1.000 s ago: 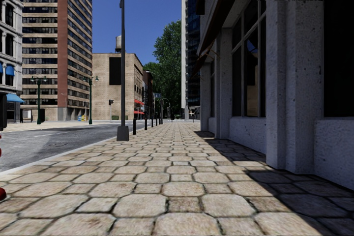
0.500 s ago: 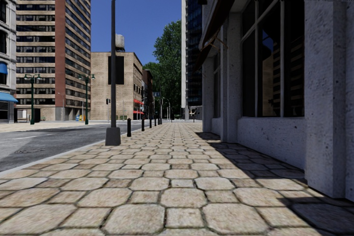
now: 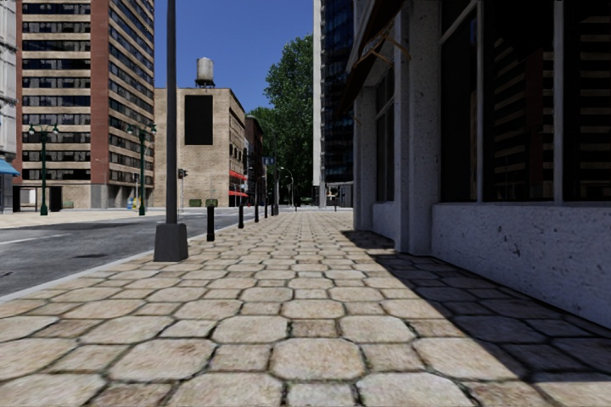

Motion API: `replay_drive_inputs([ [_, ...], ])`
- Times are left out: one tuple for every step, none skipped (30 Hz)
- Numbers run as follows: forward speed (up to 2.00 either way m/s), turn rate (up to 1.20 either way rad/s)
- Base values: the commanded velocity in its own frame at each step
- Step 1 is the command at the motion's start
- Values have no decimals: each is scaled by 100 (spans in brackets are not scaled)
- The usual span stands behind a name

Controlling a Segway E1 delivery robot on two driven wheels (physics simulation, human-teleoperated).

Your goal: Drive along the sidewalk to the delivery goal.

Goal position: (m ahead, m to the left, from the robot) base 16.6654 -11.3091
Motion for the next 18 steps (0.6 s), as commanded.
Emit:
replay_drive_inputs([
  [200, 0],
  [200, 0],
  [200, 0],
  [200, 0],
  [200, 0],
  [200, 0],
  [200, 0],
  [200, 0],
  [200, 0],
  [200, 0],
  [200, 0],
  [200, 0],
  [200, 0],
  [200, 0],
  [200, 0],
  [200, 0],
  [200, 0],
  [200, 0],
])
